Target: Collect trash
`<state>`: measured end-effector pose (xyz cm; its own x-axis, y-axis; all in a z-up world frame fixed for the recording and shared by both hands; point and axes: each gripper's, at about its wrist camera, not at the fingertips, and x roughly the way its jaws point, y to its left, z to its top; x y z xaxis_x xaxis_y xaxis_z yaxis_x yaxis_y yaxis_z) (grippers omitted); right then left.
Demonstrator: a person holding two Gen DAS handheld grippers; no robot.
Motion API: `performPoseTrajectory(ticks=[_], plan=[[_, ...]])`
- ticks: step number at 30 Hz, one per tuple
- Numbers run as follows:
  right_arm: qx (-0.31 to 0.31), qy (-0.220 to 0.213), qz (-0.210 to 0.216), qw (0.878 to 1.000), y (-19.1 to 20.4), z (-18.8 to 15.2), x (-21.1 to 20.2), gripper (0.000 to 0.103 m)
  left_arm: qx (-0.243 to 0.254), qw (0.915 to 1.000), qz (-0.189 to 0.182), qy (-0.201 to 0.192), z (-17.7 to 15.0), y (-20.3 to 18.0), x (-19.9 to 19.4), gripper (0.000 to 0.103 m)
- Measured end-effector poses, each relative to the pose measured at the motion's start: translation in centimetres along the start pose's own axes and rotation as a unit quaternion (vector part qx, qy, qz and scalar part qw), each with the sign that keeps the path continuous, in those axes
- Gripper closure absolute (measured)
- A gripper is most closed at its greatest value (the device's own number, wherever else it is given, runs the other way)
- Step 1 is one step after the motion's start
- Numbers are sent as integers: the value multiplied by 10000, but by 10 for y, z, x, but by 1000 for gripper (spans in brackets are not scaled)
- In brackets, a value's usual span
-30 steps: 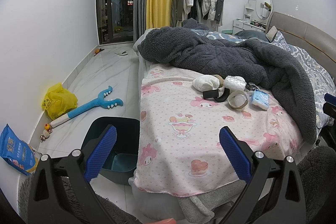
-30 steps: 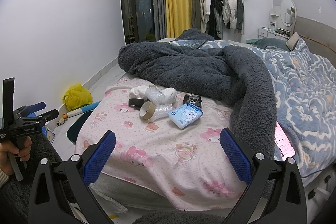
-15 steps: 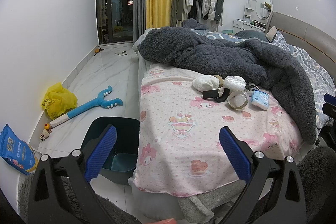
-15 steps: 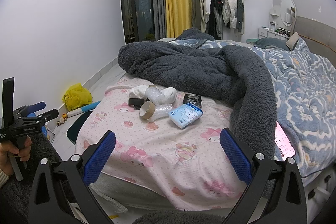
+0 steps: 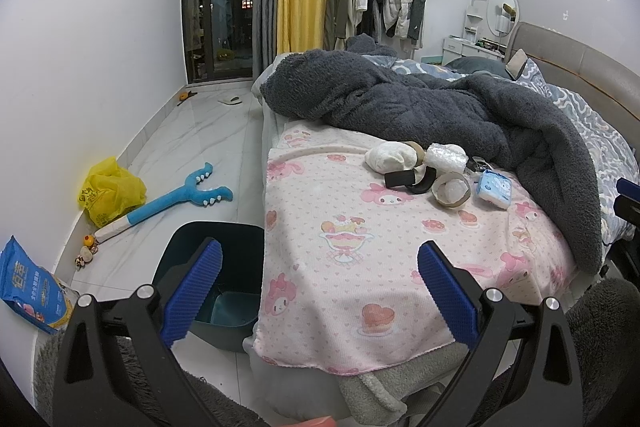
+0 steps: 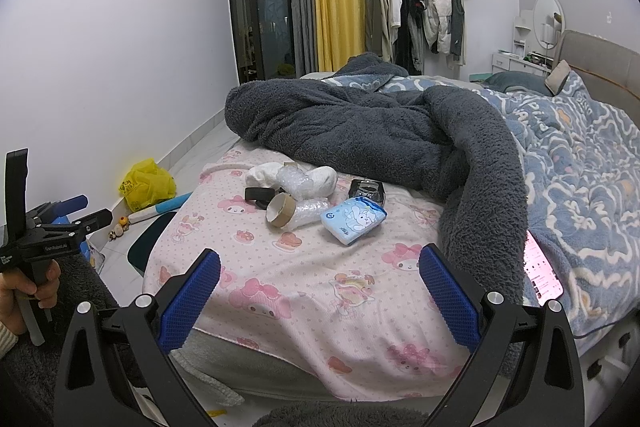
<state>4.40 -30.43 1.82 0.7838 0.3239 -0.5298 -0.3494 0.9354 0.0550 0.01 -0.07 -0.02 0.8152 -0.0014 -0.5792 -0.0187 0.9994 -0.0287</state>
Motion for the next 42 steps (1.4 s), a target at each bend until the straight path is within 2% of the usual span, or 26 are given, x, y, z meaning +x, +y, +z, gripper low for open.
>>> performPoseTrajectory(ticks=[10, 16, 20, 22, 25, 26, 30, 34, 39, 42], plan=[[-34, 247, 28, 9997, -3, -1, 7, 3, 60, 9998, -201, -29, 2, -5, 0, 4], [-523, 498, 11, 9974, 10, -1, 14, 5, 224, 9992, -318, -121, 8, -13, 3, 4], [-804, 565, 4, 9952, 17, 3, 17, 15, 305, 9975, -609, -167, 13, -18, 6, 5], [-794, 568, 57, 9952, 15, 6, 20, 16, 365, 9962, -783, -141, 15, -22, 10, 5], [-783, 516, 150, 9955, 12, 13, 28, 16, 437, 9935, -1041, -115, 18, -28, 16, 13], [-787, 512, 173, 9954, 9, 16, 32, 16, 424, 9922, -1172, -76, 19, -30, 19, 16], [-931, 554, 185, 9939, 5, 25, 55, 16, 507, 9871, -1519, -57, 25, -40, 29, 17], [-1046, 594, 222, 9925, 2, 33, 81, 16, 620, 9838, -1679, -75, 32, -47, 43, 18], [-994, 815, 251, 9914, -16, 26, 120, 16, 453, 9807, -1901, 96, 40, -46, 68, 19], [-929, 885, 372, 9910, -27, 25, 135, 11, 446, 9772, -2067, 210, 44, -50, 83, 20]])
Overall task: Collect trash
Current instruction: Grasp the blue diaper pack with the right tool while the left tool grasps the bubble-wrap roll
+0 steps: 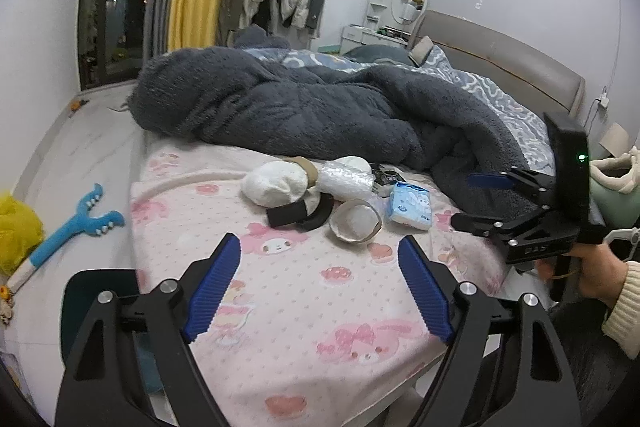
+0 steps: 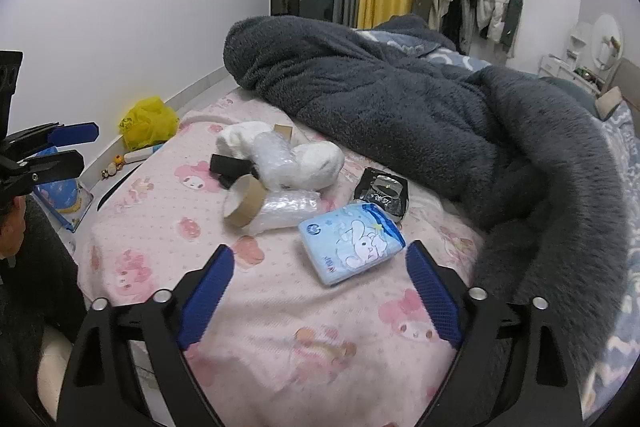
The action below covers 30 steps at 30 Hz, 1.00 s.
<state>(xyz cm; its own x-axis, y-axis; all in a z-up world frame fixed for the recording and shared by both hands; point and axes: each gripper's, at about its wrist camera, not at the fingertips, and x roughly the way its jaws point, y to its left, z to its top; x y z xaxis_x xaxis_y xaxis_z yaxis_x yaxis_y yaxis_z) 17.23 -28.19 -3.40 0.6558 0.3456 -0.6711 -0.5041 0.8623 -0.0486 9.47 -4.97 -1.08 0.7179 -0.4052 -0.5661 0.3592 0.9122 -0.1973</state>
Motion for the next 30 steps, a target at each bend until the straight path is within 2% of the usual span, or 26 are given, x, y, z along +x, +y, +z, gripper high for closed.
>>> performPoseTrajectory(ticks=[3, 8, 17, 23, 25, 26, 30], plan=[[22, 21, 3, 10000, -12, 1, 16, 7, 90, 9998, -121, 131, 4, -1, 17, 20], [123, 147, 111, 9998, -28, 2, 46, 7, 141, 9987, -353, 343, 8, 3, 43, 22], [-110, 388, 365, 9985, -32, 4, 79, 4, 278, 9966, -658, 420, 21, 3, 73, 26], [-131, 473, 498, 9976, -34, 1, 88, 4, 347, 9955, -743, 481, 28, 1, 89, 30], [-146, 479, 539, 9973, -34, 0, 88, 11, 353, 9952, -761, 509, 31, 0, 95, 30], [-181, 496, 503, 9973, -34, 0, 88, 20, 364, 9949, -778, 522, 31, -1, 98, 30], [-194, 500, 494, 9973, -34, -1, 86, 22, 440, 9948, -747, 525, 36, -5, 109, 29]])
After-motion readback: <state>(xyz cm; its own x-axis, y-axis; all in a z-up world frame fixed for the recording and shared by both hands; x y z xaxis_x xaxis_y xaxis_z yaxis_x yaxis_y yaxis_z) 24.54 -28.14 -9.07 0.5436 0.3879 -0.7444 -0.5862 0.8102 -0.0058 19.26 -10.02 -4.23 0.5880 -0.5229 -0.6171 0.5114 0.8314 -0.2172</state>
